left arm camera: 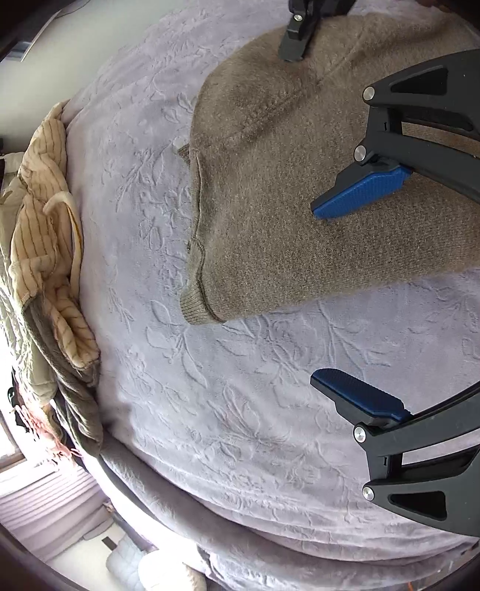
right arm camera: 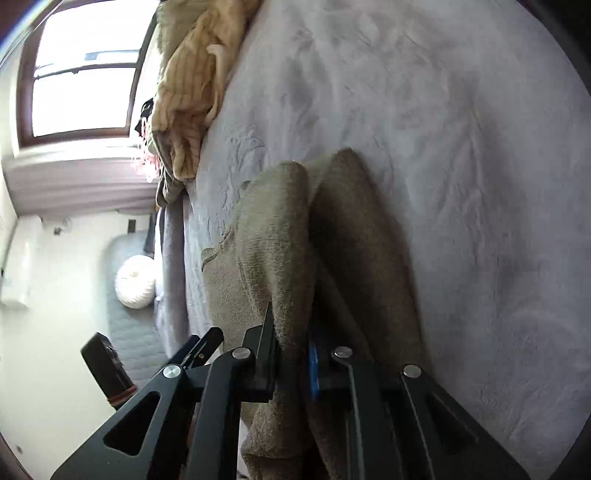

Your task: Fold small clothes

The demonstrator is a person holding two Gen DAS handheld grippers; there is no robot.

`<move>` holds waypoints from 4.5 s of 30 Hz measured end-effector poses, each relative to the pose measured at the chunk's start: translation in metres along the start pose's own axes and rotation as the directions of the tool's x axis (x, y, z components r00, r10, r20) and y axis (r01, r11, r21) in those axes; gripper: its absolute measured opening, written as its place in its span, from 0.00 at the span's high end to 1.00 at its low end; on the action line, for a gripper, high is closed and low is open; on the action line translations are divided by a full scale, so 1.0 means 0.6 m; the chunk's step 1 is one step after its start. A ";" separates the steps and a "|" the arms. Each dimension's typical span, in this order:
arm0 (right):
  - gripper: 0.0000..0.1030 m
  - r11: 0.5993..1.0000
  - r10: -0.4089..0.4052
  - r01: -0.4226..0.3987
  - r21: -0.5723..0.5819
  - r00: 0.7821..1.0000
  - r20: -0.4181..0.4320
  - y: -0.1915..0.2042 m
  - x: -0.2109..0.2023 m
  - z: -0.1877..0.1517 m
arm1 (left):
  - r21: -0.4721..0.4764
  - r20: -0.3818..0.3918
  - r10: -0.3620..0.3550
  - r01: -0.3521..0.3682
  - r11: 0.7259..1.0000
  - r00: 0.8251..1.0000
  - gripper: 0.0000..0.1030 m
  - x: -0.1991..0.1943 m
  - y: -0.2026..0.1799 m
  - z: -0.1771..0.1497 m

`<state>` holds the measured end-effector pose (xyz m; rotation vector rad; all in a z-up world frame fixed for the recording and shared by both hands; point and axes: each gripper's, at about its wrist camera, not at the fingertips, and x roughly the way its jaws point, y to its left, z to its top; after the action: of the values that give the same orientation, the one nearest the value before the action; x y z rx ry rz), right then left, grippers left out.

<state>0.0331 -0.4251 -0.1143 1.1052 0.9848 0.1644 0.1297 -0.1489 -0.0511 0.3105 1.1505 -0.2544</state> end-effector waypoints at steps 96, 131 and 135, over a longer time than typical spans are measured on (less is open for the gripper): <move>0.42 0.904 -0.427 0.424 -0.054 0.898 -0.104 -0.053 -0.105 -0.114 | -0.062 -0.327 -0.140 0.127 0.990 0.934 0.00 0.009 -0.028 -0.177; 0.36 0.978 -0.139 0.080 -0.193 0.939 -0.314 -0.037 0.043 0.038 | -0.258 -0.223 -0.536 0.481 0.838 0.815 0.01 0.125 -0.020 -0.023; 0.32 0.975 -0.113 0.039 -0.217 0.934 -0.339 -0.026 0.070 0.041 | -0.250 -0.207 -0.542 0.491 0.834 0.815 0.01 0.134 -0.034 -0.008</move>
<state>0.0704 -0.4254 -0.1490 0.8584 1.2960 0.4030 0.1494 -0.1689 -0.1290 -0.1543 1.5113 -0.5977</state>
